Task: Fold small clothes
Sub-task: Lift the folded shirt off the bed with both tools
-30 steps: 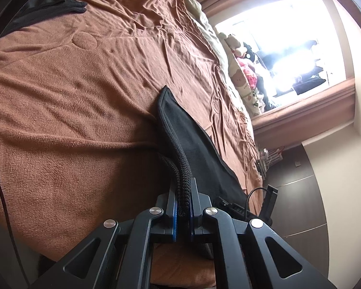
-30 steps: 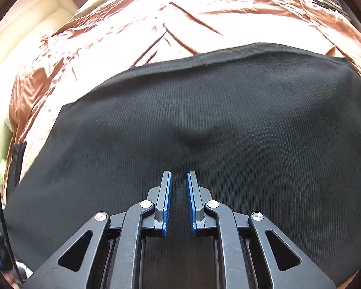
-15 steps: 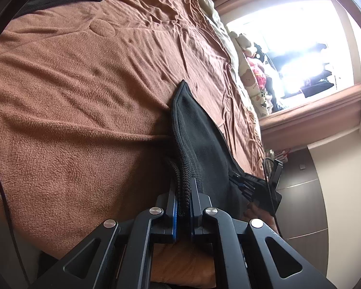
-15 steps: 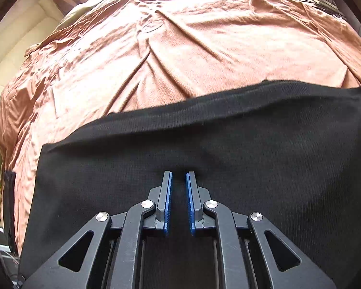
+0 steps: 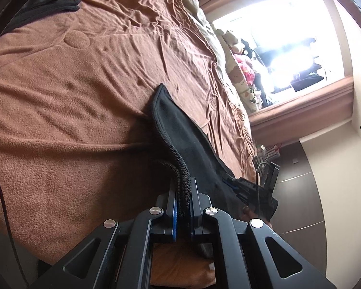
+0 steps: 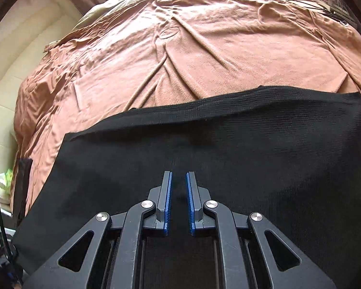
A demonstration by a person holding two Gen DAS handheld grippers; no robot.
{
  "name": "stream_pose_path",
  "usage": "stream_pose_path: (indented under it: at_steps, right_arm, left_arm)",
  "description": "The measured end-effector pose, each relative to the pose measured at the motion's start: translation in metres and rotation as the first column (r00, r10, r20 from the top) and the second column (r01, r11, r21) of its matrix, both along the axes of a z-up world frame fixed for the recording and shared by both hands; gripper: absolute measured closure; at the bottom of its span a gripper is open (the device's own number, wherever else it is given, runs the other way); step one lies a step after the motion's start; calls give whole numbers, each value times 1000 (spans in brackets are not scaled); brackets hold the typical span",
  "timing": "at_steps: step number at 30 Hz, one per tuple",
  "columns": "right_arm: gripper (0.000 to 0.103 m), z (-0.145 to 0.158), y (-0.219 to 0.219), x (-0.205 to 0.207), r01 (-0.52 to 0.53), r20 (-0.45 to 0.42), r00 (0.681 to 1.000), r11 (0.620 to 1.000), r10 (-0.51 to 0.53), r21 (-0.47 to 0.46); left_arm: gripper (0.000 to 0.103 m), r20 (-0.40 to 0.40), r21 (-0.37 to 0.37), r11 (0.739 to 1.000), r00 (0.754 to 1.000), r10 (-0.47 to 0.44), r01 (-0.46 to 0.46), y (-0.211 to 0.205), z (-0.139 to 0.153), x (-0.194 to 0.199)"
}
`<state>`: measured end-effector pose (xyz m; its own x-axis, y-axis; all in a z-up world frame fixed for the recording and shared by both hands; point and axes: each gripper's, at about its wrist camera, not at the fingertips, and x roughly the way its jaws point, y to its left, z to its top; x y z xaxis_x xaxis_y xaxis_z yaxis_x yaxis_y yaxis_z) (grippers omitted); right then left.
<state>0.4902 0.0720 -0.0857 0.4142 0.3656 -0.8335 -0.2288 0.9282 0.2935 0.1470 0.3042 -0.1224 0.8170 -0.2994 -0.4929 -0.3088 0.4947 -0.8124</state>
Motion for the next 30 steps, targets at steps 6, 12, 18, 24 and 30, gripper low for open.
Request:
stream_pose_path:
  at_steps: [6, 12, 18, 24, 30]
  right_arm:
    - [94, -11, -24, -36, -17, -57, 998, 1000, 18, 27]
    - [94, -21, -36, -74, -39, -97, 994, 998, 44, 54]
    - [94, -17, -52, -97, -39, -112, 992, 993, 51, 107]
    - [94, -20, -68, -114, -28, -138, 989, 986, 50, 162]
    - [94, -21, -77, -122, -37, -145, 987, 982, 65, 185]
  left_arm:
    - [96, 40, 30, 999, 999, -25, 24, -7, 27, 16]
    - [96, 74, 73, 996, 995, -65, 60, -18, 55, 37]
    - [96, 104, 123, 986, 987, -125, 112, -38, 84, 61]
    - [96, 132, 163, 973, 973, -187, 165, -61, 109, 80]
    - [96, 130, 193, 955, 959, -252, 224, -90, 125, 103]
